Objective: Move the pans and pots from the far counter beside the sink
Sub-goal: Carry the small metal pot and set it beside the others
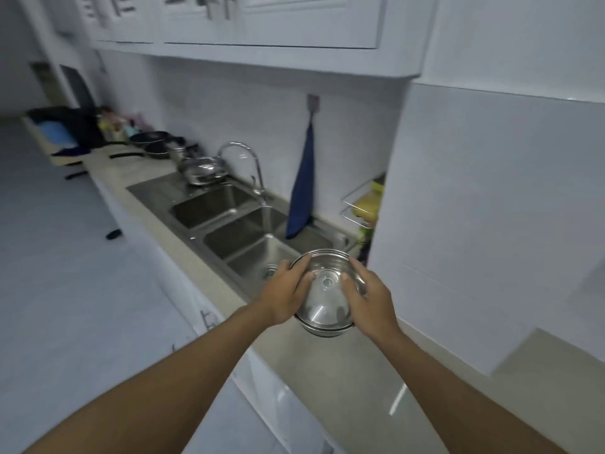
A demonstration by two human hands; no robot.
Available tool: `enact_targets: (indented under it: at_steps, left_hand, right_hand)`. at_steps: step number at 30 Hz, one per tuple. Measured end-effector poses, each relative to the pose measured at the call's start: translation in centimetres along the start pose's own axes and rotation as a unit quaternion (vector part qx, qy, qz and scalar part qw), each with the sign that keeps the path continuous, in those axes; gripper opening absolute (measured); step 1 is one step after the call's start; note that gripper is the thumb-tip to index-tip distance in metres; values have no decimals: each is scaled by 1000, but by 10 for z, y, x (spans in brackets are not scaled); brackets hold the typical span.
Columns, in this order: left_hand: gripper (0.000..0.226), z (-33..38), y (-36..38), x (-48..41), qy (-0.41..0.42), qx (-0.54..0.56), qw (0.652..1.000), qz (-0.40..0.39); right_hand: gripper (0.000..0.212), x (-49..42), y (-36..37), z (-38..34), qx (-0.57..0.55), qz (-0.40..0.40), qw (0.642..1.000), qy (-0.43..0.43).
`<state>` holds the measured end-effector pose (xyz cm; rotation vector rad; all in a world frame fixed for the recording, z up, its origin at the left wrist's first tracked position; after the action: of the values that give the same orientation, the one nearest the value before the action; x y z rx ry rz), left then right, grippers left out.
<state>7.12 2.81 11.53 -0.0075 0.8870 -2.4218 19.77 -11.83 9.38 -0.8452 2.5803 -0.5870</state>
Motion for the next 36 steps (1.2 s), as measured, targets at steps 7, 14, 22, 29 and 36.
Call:
enact_targets:
  at_steps: [7, 14, 22, 29, 36]
  left_hand:
    - [43, -78, -80, -8, -78, 6, 994, 74]
    - [44, -135, -155, -33, -153, -39, 979, 126]
    - [42, -193, -233, -37, -190, -40, 964, 179]
    - [43, -264, -318, -44, -195, -45, 962, 185]
    - [44, -330, -425, -52, -175, -54, 967, 175]
  right_hand:
    - [45, -69, 112, -35, -32, -96, 993, -53]
    - [47, -136, 208, -74, -35, -182, 979, -85]
    - [45, -179, 310, -124, -47, -231, 964, -124]
    - [45, -205, 413, -168, -60, -237, 962, -125]
    - [44, -229, 514, -233, -53, -219, 965, -133]
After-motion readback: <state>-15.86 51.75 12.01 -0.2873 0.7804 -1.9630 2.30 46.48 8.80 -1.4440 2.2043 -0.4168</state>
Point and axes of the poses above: each hand's wrist, its own x-axis away from the middle knuckle, its own y-axis out of the palm, z = x × y, the point moved 2 cm from there along -x, towards the middle knuckle, and after that the axes turned 9 degrees about x, right-handed, at the moved point
